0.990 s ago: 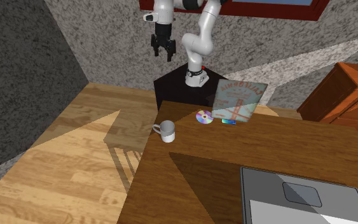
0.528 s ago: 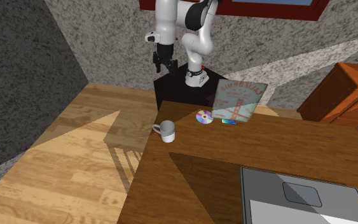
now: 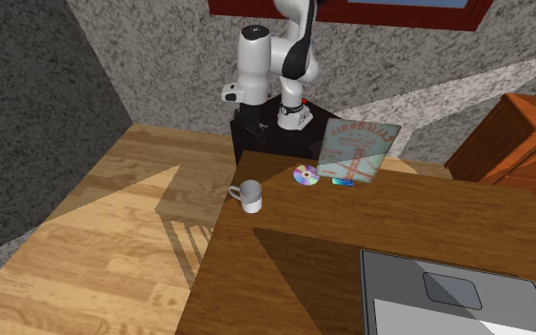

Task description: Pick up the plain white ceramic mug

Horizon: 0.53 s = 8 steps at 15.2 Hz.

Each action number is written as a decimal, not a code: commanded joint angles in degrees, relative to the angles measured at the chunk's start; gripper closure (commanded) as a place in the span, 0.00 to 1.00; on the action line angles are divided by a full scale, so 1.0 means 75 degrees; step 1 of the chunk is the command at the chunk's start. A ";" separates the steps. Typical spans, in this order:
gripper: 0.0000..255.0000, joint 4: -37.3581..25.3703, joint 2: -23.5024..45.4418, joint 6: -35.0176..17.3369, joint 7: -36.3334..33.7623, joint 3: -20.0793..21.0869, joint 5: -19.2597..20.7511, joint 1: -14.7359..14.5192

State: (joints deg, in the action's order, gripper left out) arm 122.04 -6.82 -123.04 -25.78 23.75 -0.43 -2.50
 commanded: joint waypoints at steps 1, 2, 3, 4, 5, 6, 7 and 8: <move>0.00 -0.0391 0.0601 -0.0068 -0.0441 0.0169 0.0337 -0.0031; 0.00 -0.0582 0.0918 -0.0111 -0.0669 0.0237 0.0526 -0.0069; 0.00 -0.0784 0.1239 -0.0143 -0.0897 0.0290 0.0721 -0.0119; 0.00 -0.0997 0.1563 -0.0162 -0.1120 0.0326 0.0919 -0.0184; 0.00 -0.1222 0.1889 -0.0171 -0.1337 0.0348 0.1116 -0.0262; 0.00 -0.1457 0.2216 -0.0168 -0.1546 0.0357 0.1309 -0.0351; 0.00 -0.1704 0.2544 -0.0154 -0.1746 0.0352 0.1497 -0.0451; 0.00 -0.1962 0.2871 -0.0130 -0.1932 0.0330 0.1674 -0.0566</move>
State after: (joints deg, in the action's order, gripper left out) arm 109.43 12.05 -124.21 -38.44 26.20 10.54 -5.84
